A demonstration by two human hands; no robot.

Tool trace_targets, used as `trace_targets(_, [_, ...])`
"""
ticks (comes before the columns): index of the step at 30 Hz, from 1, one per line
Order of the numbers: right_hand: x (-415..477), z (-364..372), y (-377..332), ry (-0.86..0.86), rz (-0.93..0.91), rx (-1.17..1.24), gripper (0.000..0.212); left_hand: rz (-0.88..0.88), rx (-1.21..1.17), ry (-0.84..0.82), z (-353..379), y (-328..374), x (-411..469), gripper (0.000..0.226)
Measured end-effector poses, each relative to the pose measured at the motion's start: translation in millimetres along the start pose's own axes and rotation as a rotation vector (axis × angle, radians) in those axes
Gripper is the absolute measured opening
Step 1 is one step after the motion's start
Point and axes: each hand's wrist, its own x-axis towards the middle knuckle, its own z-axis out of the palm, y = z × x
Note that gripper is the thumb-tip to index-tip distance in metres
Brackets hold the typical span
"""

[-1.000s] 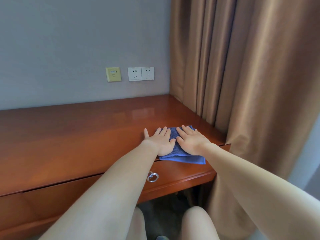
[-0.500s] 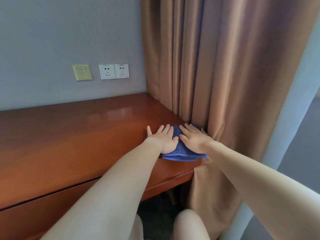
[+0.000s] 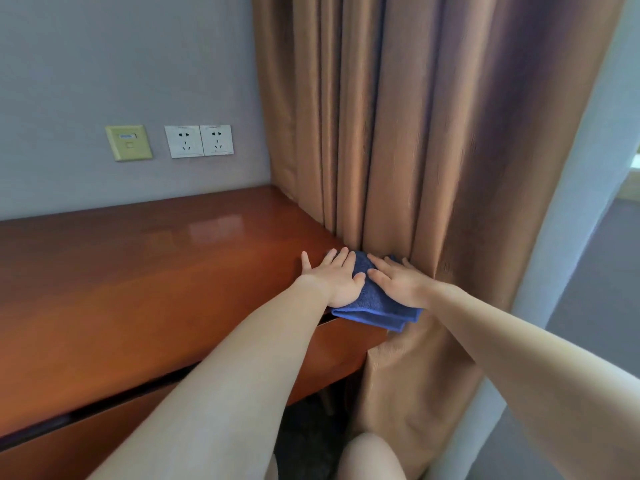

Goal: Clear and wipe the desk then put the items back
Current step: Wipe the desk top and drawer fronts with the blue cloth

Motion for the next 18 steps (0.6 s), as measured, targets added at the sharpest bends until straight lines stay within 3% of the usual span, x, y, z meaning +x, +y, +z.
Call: trace_targets(18, [-16.8,-2.0,5.1,-0.031,0.099,-0.047,0.056,0.013,-0.003,0.008,3.3,10.1,-12.0,0.059])
